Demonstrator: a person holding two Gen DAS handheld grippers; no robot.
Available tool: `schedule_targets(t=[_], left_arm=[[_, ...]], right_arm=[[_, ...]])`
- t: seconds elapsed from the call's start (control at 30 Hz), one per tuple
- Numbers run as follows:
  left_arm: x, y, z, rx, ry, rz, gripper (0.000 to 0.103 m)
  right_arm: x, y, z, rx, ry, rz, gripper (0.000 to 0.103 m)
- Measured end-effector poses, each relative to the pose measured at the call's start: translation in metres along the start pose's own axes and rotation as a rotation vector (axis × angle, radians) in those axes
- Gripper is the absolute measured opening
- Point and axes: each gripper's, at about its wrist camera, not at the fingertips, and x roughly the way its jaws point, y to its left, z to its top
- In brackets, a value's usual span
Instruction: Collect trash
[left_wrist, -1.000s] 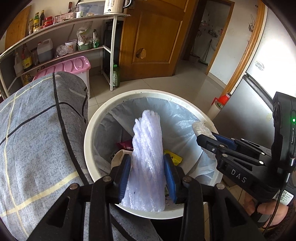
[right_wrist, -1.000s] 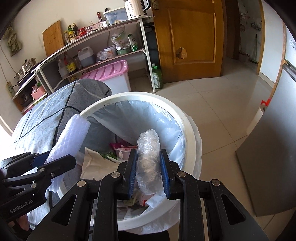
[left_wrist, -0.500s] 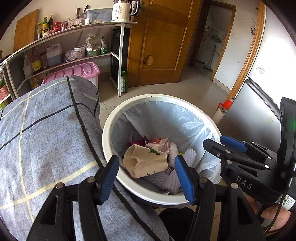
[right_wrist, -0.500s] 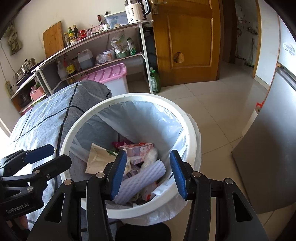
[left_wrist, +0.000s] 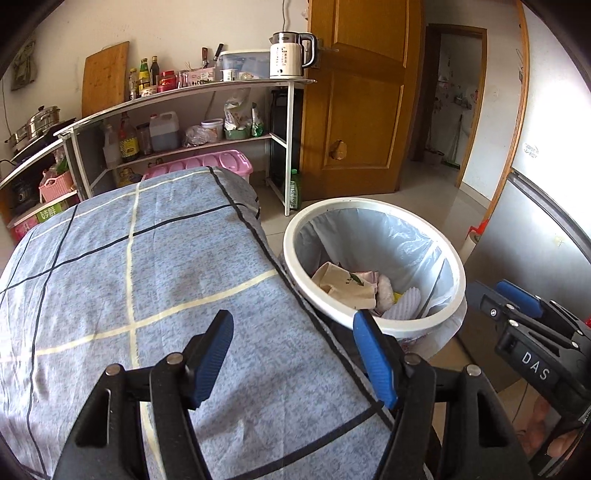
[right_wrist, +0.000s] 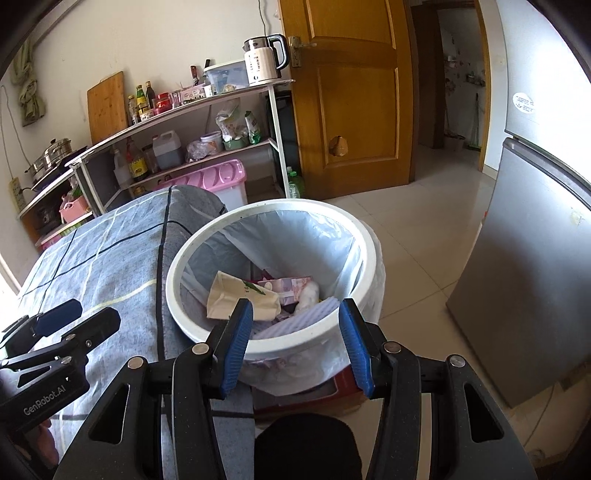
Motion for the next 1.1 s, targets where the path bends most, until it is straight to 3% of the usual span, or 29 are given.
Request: schedule_targets(t=[0.17, 0.3, 0.5, 1.1], left_arm=[[-0.009, 0.003, -0.015, 0.0, -0.005, 0.032, 0.069], [-0.017, 0.005, -0.024, -0.021, -0.017, -0.006, 0.069], [-0.026, -0.001, -0.028, -0.015, -0.057, 0.002, 0.069], [-0.038, -0.009, -0.034, 0.021, -0.089, 0.06, 0.069]], right_arm=[[-0.016, 0.012, -0.017, -0.02, -0.031, -0.016, 0.05], [-0.025, 0.015, -0.026, -0.018, -0.043, -0.024, 0.05], [-0.037, 0.017, -0.031, -0.021, -0.084, -0.03, 0.05], [-0.041, 0.018, -0.036, -0.023, -0.085, -0.023, 0.05]])
